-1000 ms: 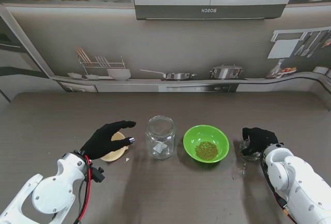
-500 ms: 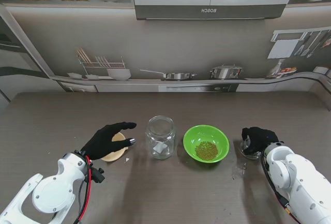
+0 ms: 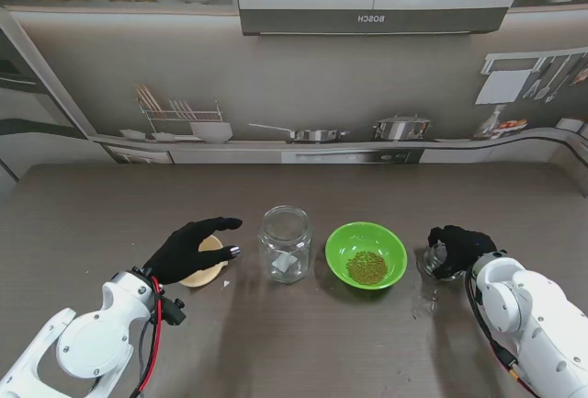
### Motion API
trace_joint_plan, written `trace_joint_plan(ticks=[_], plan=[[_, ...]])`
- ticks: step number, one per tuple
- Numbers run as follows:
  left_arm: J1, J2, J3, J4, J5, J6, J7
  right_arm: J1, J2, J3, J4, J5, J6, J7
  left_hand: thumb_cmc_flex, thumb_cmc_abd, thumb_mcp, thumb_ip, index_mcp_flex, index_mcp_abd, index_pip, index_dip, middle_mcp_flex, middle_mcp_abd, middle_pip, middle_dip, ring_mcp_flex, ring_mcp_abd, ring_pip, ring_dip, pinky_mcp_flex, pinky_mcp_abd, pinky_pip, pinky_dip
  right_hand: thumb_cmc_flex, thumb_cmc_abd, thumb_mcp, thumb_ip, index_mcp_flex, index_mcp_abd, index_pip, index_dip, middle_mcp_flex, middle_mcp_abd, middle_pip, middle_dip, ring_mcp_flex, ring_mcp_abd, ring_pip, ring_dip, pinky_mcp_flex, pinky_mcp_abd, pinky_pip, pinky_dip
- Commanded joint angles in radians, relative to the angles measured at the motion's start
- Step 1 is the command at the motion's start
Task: Pour mung beans into a glass jar with a funnel
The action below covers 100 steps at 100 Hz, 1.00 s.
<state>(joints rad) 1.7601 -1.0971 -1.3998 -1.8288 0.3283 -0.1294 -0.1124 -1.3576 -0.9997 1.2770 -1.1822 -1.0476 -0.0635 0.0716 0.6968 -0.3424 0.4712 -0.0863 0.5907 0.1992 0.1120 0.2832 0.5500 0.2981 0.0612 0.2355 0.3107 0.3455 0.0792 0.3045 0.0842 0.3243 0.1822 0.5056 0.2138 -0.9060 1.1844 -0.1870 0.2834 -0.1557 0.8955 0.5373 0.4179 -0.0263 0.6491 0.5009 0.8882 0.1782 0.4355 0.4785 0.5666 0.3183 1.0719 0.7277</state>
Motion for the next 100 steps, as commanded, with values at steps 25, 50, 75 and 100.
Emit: trace_joint_plan(ticks=[25, 50, 75, 100], plan=[[0.006, 0.0, -0.004, -0.008, -0.005, 0.01, -0.026, -0.03, -0.005, 0.016, -0.022, -0.028, 0.003, 0.045, 0.01, 0.034, -0.025, 0.04, -0.001, -0.002, -0.006, -0.001, -0.01, -0.005, -0.011, -0.005, -0.008, -0.002, -0.006, -0.005, -0.01, -0.007, -0.017, 0.016, -0.078, 0.003, -0.052, 0.015, -0.026, -0.086, -0.215, -0.053, -0.088, -0.06, -0.088, -0.077, -0.033, 0.072, -0.115, -0.089, -0.011, 0.103, -0.046, 0.037], [0.008, 0.001, -0.008, -0.011, -0.006, 0.012, -0.029, -0.04, -0.009, 0.055, -0.088, -0.031, 0.01, 0.071, 0.012, 0.033, -0.026, 0.041, 0.003, -0.002, -0.004, -0.001, -0.01, -0.005, -0.011, -0.005, -0.007, -0.002, -0.006, -0.005, -0.011, -0.008, -0.018, 0.016, -0.093, 0.05, -0.092, 0.018, -0.034, -0.094, -0.242, -0.051, -0.087, -0.067, -0.114, -0.101, -0.049, 0.088, -0.141, -0.111, -0.026, 0.126, -0.071, 0.035], [0.008, 0.001, -0.01, -0.011, -0.007, 0.011, -0.032, -0.053, -0.023, 0.082, -0.195, -0.002, 0.046, 0.087, 0.011, 0.033, -0.027, 0.041, -0.003, -0.001, -0.007, -0.002, -0.011, -0.004, -0.01, -0.005, -0.008, -0.003, -0.006, -0.005, -0.011, -0.009, -0.017, 0.017, -0.069, 0.123, -0.144, 0.037, -0.034, -0.073, -0.277, -0.039, -0.075, -0.044, -0.129, -0.111, -0.158, 0.081, -0.196, -0.138, -0.124, 0.141, -0.179, 0.004], [0.007, 0.001, -0.012, -0.008, -0.005, 0.003, -0.029, -0.074, -0.053, 0.071, -0.336, 0.133, 0.068, 0.047, 0.012, 0.033, -0.027, 0.041, 0.001, -0.003, -0.005, -0.001, -0.012, -0.006, -0.011, -0.005, -0.008, -0.004, -0.006, -0.005, -0.01, -0.008, -0.017, 0.017, -0.017, 0.199, -0.157, 0.069, 0.082, -0.015, -0.226, -0.016, 0.098, -0.006, -0.116, -0.11, -0.131, 0.017, -0.185, -0.137, -0.098, 0.082, -0.185, -0.009]])
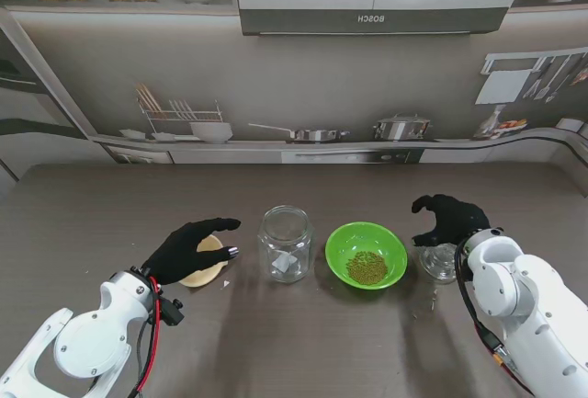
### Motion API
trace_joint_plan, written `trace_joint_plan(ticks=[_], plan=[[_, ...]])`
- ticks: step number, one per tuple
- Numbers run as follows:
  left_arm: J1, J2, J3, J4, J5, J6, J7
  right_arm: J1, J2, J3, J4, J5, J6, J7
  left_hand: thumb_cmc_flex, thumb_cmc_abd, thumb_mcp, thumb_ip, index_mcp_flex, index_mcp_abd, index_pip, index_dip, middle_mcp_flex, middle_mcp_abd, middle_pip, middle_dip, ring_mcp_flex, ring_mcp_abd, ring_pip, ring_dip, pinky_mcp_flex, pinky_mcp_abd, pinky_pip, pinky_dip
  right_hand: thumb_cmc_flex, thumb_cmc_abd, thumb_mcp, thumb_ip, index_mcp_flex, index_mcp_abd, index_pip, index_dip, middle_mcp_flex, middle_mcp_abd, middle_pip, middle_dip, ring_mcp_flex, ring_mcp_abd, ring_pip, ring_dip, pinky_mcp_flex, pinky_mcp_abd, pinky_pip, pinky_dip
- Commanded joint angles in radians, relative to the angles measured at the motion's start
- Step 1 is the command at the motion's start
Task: Pour mung beans into a glass jar with a funnel
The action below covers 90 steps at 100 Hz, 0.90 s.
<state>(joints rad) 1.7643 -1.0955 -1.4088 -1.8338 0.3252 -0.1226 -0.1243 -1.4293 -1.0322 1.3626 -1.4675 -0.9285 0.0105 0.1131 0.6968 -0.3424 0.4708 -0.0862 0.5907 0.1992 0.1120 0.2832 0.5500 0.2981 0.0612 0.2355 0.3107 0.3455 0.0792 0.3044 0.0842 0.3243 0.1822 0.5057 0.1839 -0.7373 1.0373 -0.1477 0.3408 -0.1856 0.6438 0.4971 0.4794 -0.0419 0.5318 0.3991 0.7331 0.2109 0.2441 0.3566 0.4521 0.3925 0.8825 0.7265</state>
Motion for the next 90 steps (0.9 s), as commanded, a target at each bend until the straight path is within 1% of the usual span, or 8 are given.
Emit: trace_joint_plan(ticks=[1, 7, 14, 24, 39, 53, 73, 90], plan=[[0.003, -0.001, -0.003, -0.003, -0.002, -0.004, -0.017, -0.003, -0.022, -0.016, -0.055, 0.021, -0.006, 0.004, 0.012, 0.033, -0.027, 0.041, -0.001, -0.003, -0.006, -0.001, -0.012, -0.007, -0.011, -0.005, -0.009, -0.003, -0.007, -0.005, -0.01, -0.008, -0.017, 0.017, 0.013, 0.039, -0.014, 0.033, 0.032, 0.017, 0.031, 0.023, 0.047, 0.01, -0.005, -0.011, 0.03, -0.017, 0.009, -0.014, 0.022, 0.006, 0.012, -0.009], [0.004, -0.001, -0.004, -0.002, -0.002, -0.007, -0.016, -0.006, -0.029, -0.025, -0.084, 0.071, -0.011, -0.002, 0.012, 0.033, -0.027, 0.041, -0.001, -0.003, -0.006, -0.001, -0.012, -0.006, -0.011, -0.005, -0.009, -0.004, -0.007, -0.005, -0.01, -0.008, -0.017, 0.017, 0.018, 0.067, -0.017, 0.041, 0.046, 0.023, 0.041, 0.019, 0.078, 0.009, -0.007, -0.01, 0.059, -0.022, 0.023, -0.009, 0.055, -0.008, 0.039, -0.007], [0.005, -0.001, -0.005, -0.001, -0.002, -0.01, -0.014, -0.009, -0.039, -0.041, -0.117, 0.139, -0.005, -0.011, 0.013, 0.034, -0.026, 0.041, -0.005, -0.002, -0.008, -0.002, -0.013, -0.005, -0.011, -0.005, -0.009, -0.003, -0.007, -0.005, -0.01, -0.008, -0.017, 0.017, 0.026, 0.072, -0.016, 0.048, 0.097, 0.036, 0.062, 0.013, 0.151, 0.008, -0.012, -0.011, 0.091, -0.023, 0.034, -0.005, 0.074, -0.018, 0.059, -0.014], [0.006, -0.002, -0.007, -0.001, -0.002, -0.014, -0.01, -0.009, -0.051, -0.068, -0.154, 0.223, 0.002, -0.022, 0.013, 0.033, -0.026, 0.041, 0.0, -0.002, -0.005, -0.001, -0.011, -0.005, -0.01, -0.005, -0.009, -0.003, -0.007, -0.005, -0.01, -0.007, -0.017, 0.017, 0.034, 0.073, -0.011, 0.049, 0.111, 0.046, 0.067, 0.005, 0.192, 0.013, -0.018, -0.012, 0.115, -0.028, 0.039, -0.002, 0.082, -0.013, 0.064, -0.023], [0.008, -0.002, -0.01, 0.001, -0.002, -0.021, -0.008, -0.004, -0.064, -0.112, -0.192, 0.344, 0.004, -0.021, 0.013, 0.033, -0.026, 0.041, -0.002, -0.002, -0.006, -0.002, -0.011, -0.005, -0.011, -0.005, -0.008, -0.003, -0.007, -0.005, -0.009, -0.007, -0.017, 0.017, 0.035, 0.082, -0.022, 0.049, 0.104, 0.046, 0.063, -0.004, 0.187, 0.016, -0.038, -0.014, 0.103, -0.025, 0.026, -0.005, 0.071, -0.004, 0.052, -0.037], [0.008, -0.003, -0.011, 0.003, -0.003, -0.026, -0.004, 0.002, -0.078, -0.161, -0.203, 0.416, 0.0, -0.048, 0.013, 0.033, -0.026, 0.041, 0.0, -0.004, -0.005, -0.002, -0.01, -0.005, -0.01, -0.005, -0.008, -0.002, -0.007, -0.005, -0.009, -0.006, -0.017, 0.017, 0.039, 0.081, -0.034, 0.049, 0.098, 0.046, 0.057, -0.01, 0.167, 0.018, -0.05, -0.013, 0.092, -0.027, 0.019, -0.005, 0.057, -0.013, 0.043, -0.043], [0.008, -0.003, -0.009, 0.005, -0.006, -0.026, -0.004, -0.004, -0.098, -0.221, -0.214, 0.489, -0.005, -0.103, 0.013, 0.033, -0.024, 0.041, 0.002, -0.004, -0.004, -0.001, -0.012, -0.006, -0.011, -0.005, -0.008, -0.005, -0.007, -0.005, -0.008, -0.007, -0.017, 0.017, 0.05, 0.06, -0.053, 0.048, 0.069, 0.052, 0.035, -0.019, 0.111, 0.023, -0.063, -0.011, 0.059, -0.024, 0.005, -0.006, 0.032, -0.026, 0.027, -0.048], [0.004, -0.005, -0.004, 0.011, -0.004, -0.027, 0.006, -0.024, -0.109, -0.249, -0.212, 0.505, -0.054, -0.151, 0.014, 0.03, -0.021, 0.041, 0.001, -0.002, -0.005, -0.002, -0.01, -0.007, -0.01, -0.005, -0.008, -0.003, -0.006, -0.005, -0.007, -0.005, -0.016, 0.017, 0.055, 0.035, -0.039, 0.046, 0.07, 0.063, 0.041, -0.013, 0.112, 0.038, -0.046, 0.0, 0.061, -0.026, 0.007, -0.004, 0.037, -0.043, 0.021, -0.05]])
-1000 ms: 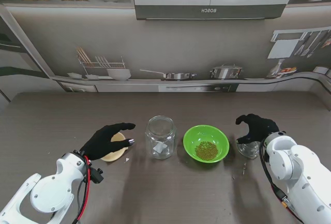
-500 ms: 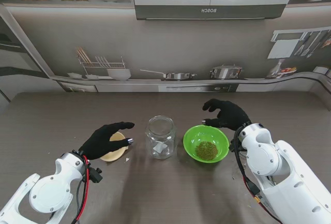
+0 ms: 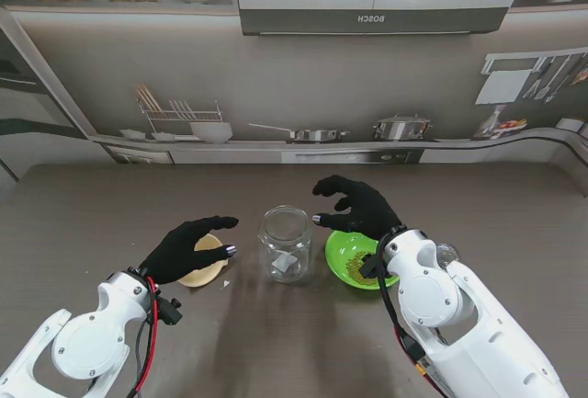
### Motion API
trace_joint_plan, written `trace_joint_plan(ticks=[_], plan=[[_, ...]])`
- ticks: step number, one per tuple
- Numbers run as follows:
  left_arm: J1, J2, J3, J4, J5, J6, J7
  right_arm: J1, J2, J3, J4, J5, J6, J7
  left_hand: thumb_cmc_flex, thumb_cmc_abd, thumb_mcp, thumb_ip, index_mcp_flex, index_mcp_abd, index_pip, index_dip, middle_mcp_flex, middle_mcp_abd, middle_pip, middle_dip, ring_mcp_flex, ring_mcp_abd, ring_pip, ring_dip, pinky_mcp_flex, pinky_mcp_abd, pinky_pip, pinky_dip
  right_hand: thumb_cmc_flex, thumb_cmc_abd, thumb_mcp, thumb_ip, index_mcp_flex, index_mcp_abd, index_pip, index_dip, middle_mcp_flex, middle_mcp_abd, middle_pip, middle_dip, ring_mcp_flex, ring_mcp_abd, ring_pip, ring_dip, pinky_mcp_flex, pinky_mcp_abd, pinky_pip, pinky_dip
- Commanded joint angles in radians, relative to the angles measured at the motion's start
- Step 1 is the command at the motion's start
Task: Pour mung beans into a glass jar with a funnel
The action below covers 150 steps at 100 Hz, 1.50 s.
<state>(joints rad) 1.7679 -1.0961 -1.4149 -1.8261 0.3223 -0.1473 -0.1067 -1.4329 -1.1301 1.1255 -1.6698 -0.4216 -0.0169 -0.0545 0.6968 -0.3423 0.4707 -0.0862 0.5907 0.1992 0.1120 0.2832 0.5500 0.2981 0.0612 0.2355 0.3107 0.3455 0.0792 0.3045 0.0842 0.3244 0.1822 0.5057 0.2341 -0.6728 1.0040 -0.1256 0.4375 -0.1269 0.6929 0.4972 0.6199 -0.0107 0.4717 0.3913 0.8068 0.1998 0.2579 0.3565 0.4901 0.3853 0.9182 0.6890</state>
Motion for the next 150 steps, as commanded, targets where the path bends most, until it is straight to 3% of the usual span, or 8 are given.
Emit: trace_joint_plan(ticks=[1, 28, 51, 71, 113, 150], plan=[[0.0, -0.005, 0.003, 0.004, -0.001, -0.003, -0.011, -0.022, -0.011, -0.013, -0.009, -0.001, -0.03, 0.015, 0.014, 0.031, -0.021, 0.041, -0.001, -0.002, -0.006, -0.002, -0.011, -0.007, -0.01, -0.005, -0.008, -0.003, -0.006, -0.005, -0.007, -0.005, -0.016, 0.017, 0.007, -0.031, -0.004, 0.024, -0.025, 0.006, -0.006, -0.013, -0.029, 0.008, 0.015, 0.009, -0.013, -0.015, -0.007, -0.004, 0.0, -0.036, -0.016, -0.013], [-0.032, -0.007, 0.026, 0.034, 0.03, 0.004, 0.012, -0.032, -0.013, -0.022, -0.009, 0.021, -0.071, 0.01, 0.012, 0.027, -0.012, 0.04, -0.001, -0.002, -0.006, -0.003, -0.009, -0.008, -0.01, -0.004, -0.009, -0.004, -0.006, -0.004, -0.008, -0.005, -0.017, 0.017, 0.005, -0.036, 0.012, 0.018, -0.019, 0.009, 0.013, -0.003, -0.016, 0.011, 0.033, 0.021, -0.009, -0.013, -0.001, 0.0, -0.005, -0.018, -0.022, -0.015], [-0.062, -0.003, 0.021, 0.059, 0.128, 0.036, 0.019, -0.039, -0.011, -0.022, -0.013, 0.02, -0.086, 0.012, 0.012, 0.021, -0.003, 0.04, 0.0, -0.004, -0.005, -0.002, -0.009, -0.01, -0.009, -0.003, -0.009, -0.003, -0.005, -0.004, -0.003, -0.006, -0.014, 0.018, 0.001, -0.027, 0.007, 0.019, -0.013, 0.008, 0.009, -0.006, -0.008, 0.021, 0.029, 0.022, -0.004, -0.014, 0.0, 0.001, -0.007, -0.021, -0.02, -0.011], [-0.109, 0.009, 0.0, 0.099, 0.253, 0.057, 0.004, -0.044, -0.013, -0.019, -0.02, 0.03, -0.087, 0.008, 0.002, -0.003, 0.006, 0.038, -0.049, -0.019, -0.022, -0.008, -0.02, -0.022, -0.01, -0.003, -0.013, -0.006, -0.005, -0.003, 0.001, -0.013, -0.012, 0.019, 0.002, -0.022, 0.003, 0.021, -0.009, 0.009, 0.007, -0.006, -0.008, 0.024, 0.027, 0.023, -0.005, -0.013, 0.0, 0.001, -0.009, -0.023, -0.021, -0.009], [-0.218, 0.042, 0.029, 0.175, 0.528, 0.173, -0.08, -0.048, -0.014, -0.019, -0.023, 0.045, -0.091, 0.009, -0.054, -0.08, 0.054, 0.031, -0.153, 0.0, -0.058, -0.027, -0.051, -0.042, -0.006, 0.001, -0.002, -0.003, 0.019, 0.008, 0.052, -0.038, 0.005, 0.021, -0.001, -0.013, -0.005, 0.023, -0.004, 0.012, 0.005, -0.005, -0.008, 0.03, 0.025, 0.025, -0.005, -0.014, 0.0, 0.002, -0.011, -0.025, -0.021, -0.004], [-0.297, 0.055, 0.119, 0.248, 0.623, 0.264, -0.138, -0.051, -0.015, -0.015, -0.025, 0.059, -0.086, 0.011, -0.093, -0.115, 0.078, 0.027, -0.143, 0.027, -0.052, -0.033, -0.024, -0.028, 0.011, 0.022, 0.06, 0.017, 0.084, 0.043, 0.147, -0.032, 0.046, 0.029, 0.0, -0.01, -0.008, 0.025, -0.001, 0.02, 0.006, -0.005, -0.011, 0.033, 0.025, 0.025, -0.004, -0.012, 0.002, 0.004, -0.012, -0.024, -0.019, -0.002]])
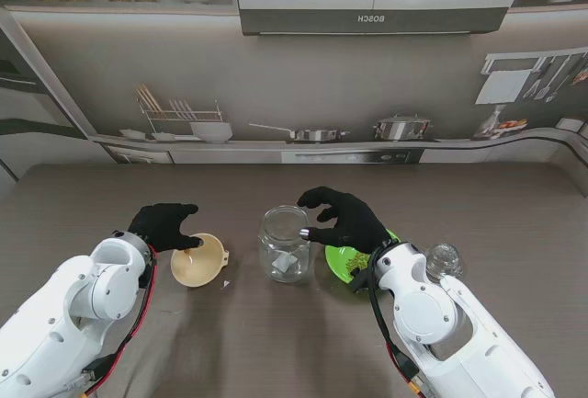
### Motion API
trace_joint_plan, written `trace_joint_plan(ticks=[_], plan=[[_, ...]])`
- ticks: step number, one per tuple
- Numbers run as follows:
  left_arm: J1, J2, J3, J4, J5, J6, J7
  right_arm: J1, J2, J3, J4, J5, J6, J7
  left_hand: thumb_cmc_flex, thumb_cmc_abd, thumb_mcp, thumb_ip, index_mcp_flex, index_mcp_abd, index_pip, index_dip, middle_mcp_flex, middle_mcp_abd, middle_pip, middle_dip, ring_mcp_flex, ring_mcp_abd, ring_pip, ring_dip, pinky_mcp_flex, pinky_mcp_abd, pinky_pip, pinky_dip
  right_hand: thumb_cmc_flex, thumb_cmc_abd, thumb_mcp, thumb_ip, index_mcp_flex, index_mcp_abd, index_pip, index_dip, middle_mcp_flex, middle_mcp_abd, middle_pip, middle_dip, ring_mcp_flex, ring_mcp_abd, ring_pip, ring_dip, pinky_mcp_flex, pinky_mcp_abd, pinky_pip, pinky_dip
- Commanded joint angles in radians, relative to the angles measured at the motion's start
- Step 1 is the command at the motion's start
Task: Pour mung beans into a glass jar with a funnel
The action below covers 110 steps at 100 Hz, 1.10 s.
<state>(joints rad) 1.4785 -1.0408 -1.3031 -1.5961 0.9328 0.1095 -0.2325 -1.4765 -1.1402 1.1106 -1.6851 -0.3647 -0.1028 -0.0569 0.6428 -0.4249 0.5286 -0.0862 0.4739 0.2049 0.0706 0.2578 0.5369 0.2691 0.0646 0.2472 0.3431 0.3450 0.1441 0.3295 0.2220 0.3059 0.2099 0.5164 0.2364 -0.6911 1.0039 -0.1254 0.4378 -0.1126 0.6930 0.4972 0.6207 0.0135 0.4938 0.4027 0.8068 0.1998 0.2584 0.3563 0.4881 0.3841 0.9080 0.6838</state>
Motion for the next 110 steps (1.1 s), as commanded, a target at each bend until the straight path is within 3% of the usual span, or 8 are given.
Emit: trace_joint_plan(ticks=[1, 45, 54, 66, 85, 91, 98, 110], plan=[[-0.009, 0.0, 0.009, 0.02, 0.015, 0.008, -0.013, -0.007, -0.005, -0.001, -0.009, 0.002, 0.0, 0.013, -0.038, -0.033, 0.021, 0.027, -0.028, 0.022, -0.012, -0.008, -0.011, 0.002, 0.008, 0.011, 0.028, 0.018, 0.019, 0.018, 0.009, -0.013, 0.018, 0.019, -0.001, 0.008, -0.008, 0.025, -0.001, 0.006, 0.006, -0.005, -0.012, 0.01, 0.003, 0.014, -0.003, -0.011, 0.001, 0.004, -0.01, -0.023, -0.009, 0.003], [-0.066, 0.003, 0.091, 0.123, 0.018, 0.067, -0.011, -0.009, -0.005, -0.002, -0.011, 0.015, 0.005, 0.021, -0.024, -0.089, 0.157, 0.012, 0.019, 0.113, 0.003, -0.009, 0.074, 0.034, 0.037, 0.051, 0.138, 0.014, 0.137, 0.074, 0.111, -0.019, 0.117, 0.041, -0.002, 0.013, -0.01, 0.026, -0.001, 0.013, 0.007, -0.005, -0.011, 0.011, 0.003, 0.014, -0.004, -0.011, 0.003, 0.005, -0.012, -0.023, -0.008, 0.006], [-0.079, 0.003, 0.107, 0.147, 0.011, 0.069, -0.004, -0.008, -0.005, -0.004, -0.01, 0.016, 0.004, 0.022, -0.015, -0.104, 0.2, 0.005, 0.058, 0.136, 0.022, 0.005, 0.119, 0.048, 0.055, 0.079, 0.188, 0.004, 0.193, 0.11, 0.074, -0.036, 0.352, 0.073, -0.001, 0.014, -0.01, 0.026, 0.001, 0.014, 0.008, -0.004, -0.01, 0.012, 0.003, 0.014, -0.005, -0.011, 0.003, 0.005, -0.011, -0.022, -0.007, 0.006], [-0.099, 0.001, 0.131, 0.183, 0.001, 0.073, 0.013, -0.008, -0.005, -0.006, -0.008, 0.017, 0.003, 0.022, 0.025, -0.109, 0.252, 0.007, 0.148, 0.149, 0.068, 0.043, 0.197, 0.06, 0.095, 0.128, 0.272, -0.02, 0.287, 0.166, 0.045, -0.068, 0.715, 0.017, -0.001, 0.017, -0.01, 0.027, 0.001, 0.015, 0.009, -0.005, -0.008, 0.013, 0.003, 0.014, -0.003, -0.011, 0.003, 0.005, -0.011, -0.024, -0.006, 0.007], [-0.123, -0.012, 0.166, 0.24, -0.025, 0.09, 0.096, -0.008, -0.005, -0.006, -0.007, 0.019, 0.006, 0.021, 0.115, -0.087, 0.339, 0.018, 0.342, 0.092, 0.21, 0.169, 0.374, 0.047, 0.201, 0.261, 0.435, -0.032, 0.476, 0.269, 0.16, -0.064, 0.95, 0.042, -0.001, 0.022, -0.009, 0.028, 0.004, 0.019, 0.011, -0.004, -0.005, 0.014, 0.005, 0.014, 0.0, -0.01, 0.005, 0.006, -0.01, -0.024, -0.006, 0.007], [-0.127, -0.014, 0.172, 0.251, -0.03, 0.094, 0.113, -0.008, -0.006, -0.006, -0.007, 0.021, 0.007, 0.021, 0.205, -0.133, 0.313, -0.044, 0.382, 0.056, 0.297, 0.272, 0.429, 0.035, 0.236, 0.308, 0.486, -0.035, 0.536, 0.303, 0.195, -0.06, 1.009, 0.064, 0.0, 0.025, -0.008, 0.028, 0.005, 0.019, 0.012, -0.005, -0.003, 0.015, 0.005, 0.014, 0.0, -0.01, 0.005, 0.006, -0.01, -0.022, -0.005, 0.007], [-0.131, -0.019, 0.177, 0.265, -0.039, 0.097, 0.139, -0.008, -0.006, -0.006, -0.006, 0.022, 0.008, 0.02, 0.31, -0.142, 0.275, -0.054, 0.418, 0.015, 0.462, 0.262, 0.517, 0.022, 0.249, 0.542, 0.551, -0.034, 0.619, 0.351, 0.239, -0.051, 1.081, 0.109, 0.0, 0.026, -0.008, 0.029, 0.005, 0.019, 0.012, -0.005, -0.003, 0.015, 0.005, 0.014, 0.001, -0.01, 0.005, 0.006, -0.009, -0.024, -0.004, 0.007], [-0.132, -0.03, 0.179, 0.284, -0.065, 0.1, 0.196, -0.007, -0.007, -0.007, -0.005, 0.021, 0.009, 0.019, 0.373, -0.126, 0.308, -0.075, 0.516, -0.027, 0.667, 0.277, 0.641, 0.009, 0.296, 0.679, 0.646, -0.025, 0.765, 0.428, 0.307, -0.02, 1.197, 0.187, 0.0, 0.031, -0.007, 0.03, 0.006, 0.022, 0.013, -0.005, -0.001, 0.016, 0.006, 0.014, 0.003, -0.01, 0.006, 0.006, -0.009, -0.024, -0.004, 0.007]])
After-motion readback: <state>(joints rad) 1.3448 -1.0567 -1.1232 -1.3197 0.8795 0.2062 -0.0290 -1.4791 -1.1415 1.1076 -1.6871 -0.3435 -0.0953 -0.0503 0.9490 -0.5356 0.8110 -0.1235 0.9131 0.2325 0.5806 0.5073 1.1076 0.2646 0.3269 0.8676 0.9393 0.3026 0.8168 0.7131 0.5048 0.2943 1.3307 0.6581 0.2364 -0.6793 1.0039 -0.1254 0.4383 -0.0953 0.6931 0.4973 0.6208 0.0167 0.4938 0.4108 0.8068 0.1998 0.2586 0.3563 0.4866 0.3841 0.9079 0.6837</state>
